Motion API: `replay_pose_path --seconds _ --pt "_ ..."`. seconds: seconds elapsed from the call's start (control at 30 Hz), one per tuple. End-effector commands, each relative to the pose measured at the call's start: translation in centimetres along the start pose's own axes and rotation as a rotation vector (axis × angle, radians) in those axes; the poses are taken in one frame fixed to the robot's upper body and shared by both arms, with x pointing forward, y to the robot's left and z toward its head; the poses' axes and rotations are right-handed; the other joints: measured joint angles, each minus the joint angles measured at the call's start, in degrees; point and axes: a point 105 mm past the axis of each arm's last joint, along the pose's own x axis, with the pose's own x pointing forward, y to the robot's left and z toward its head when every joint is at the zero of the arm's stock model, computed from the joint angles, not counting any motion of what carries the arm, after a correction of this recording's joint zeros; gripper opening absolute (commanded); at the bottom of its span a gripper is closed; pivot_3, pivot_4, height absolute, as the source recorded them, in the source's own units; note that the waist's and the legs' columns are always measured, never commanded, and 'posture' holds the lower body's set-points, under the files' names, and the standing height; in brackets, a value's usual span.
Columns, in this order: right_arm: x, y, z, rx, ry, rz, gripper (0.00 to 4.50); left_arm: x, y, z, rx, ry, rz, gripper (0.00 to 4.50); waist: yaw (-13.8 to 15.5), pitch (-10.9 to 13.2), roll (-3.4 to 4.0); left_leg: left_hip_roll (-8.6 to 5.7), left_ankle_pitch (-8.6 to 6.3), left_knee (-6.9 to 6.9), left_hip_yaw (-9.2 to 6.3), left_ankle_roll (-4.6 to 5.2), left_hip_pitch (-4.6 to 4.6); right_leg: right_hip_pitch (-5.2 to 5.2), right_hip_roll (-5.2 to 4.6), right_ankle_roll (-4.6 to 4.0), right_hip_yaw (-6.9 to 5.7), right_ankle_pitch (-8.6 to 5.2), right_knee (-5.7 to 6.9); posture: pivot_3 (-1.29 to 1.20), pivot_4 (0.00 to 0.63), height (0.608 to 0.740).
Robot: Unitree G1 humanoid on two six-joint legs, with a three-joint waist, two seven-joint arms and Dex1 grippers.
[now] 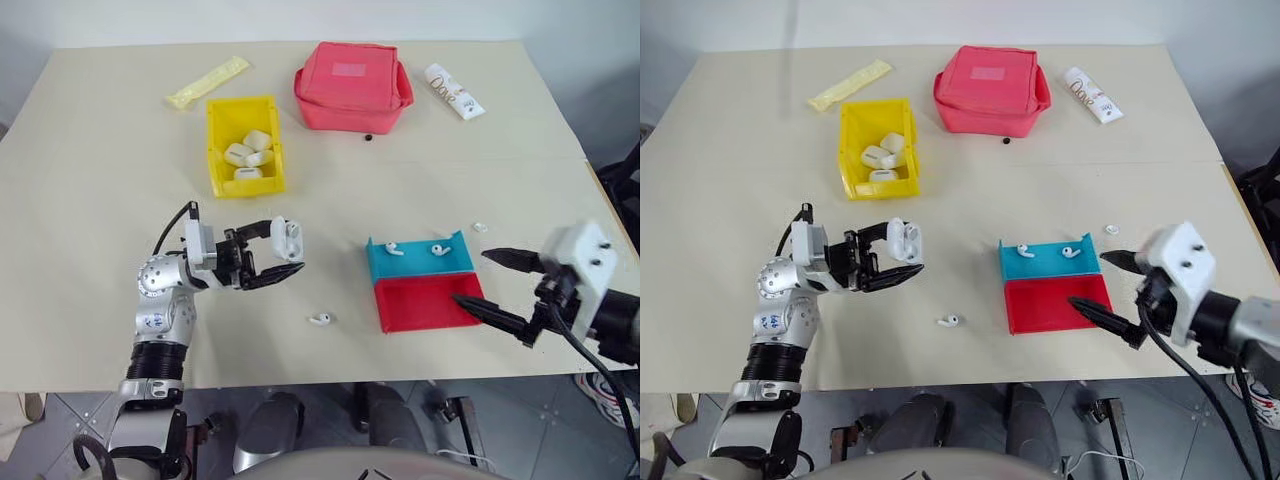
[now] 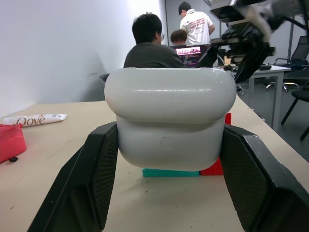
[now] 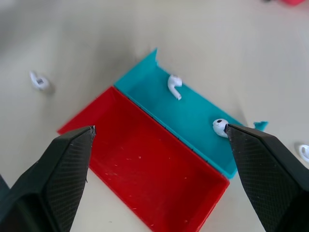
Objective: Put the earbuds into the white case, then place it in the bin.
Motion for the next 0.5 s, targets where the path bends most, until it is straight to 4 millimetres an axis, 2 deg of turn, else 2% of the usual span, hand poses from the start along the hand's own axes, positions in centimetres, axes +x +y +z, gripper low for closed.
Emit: replay_pose_path --seconds 0.03,0.33,0.5 --pt "1.2 -1.7 -0.9 0.005 0.127 -0.024 4.49 0.7 -0.6 0.8 0.047 -0.029 -0.005 2.78 0.1 0.0 0.04 -0.02 0.0 0.0 -0.02 0.01 -0.01 -0.01 -0.01 0.0 -0.02 0.0 -0.01 0.0 0.15 0.74" --pt "4.6 -5.1 1.0 -0.013 0.194 -0.035 4.49 1.3 -1.1 0.8 0.056 -0.044 0.011 2.78 -0.1 0.0 0.09 0.01 0.02 0.01 0.0 -0.04 -0.09 -0.1 0.02 -0.03 -0.05 0.03 -0.01 0.0 0.15 0.74" --pt "5.9 -6.4 1.3 -0.056 0.219 -0.04 4.49 1.5 -1.2 0.7 0.065 -0.047 0.026 2.78 -0.1 0.0 0.09 -0.02 0.02 0.02 0.0 -0.04 -0.11 -0.11 0.02 -0.03 -0.06 0.03 -0.02 0.0 0.15 0.74"
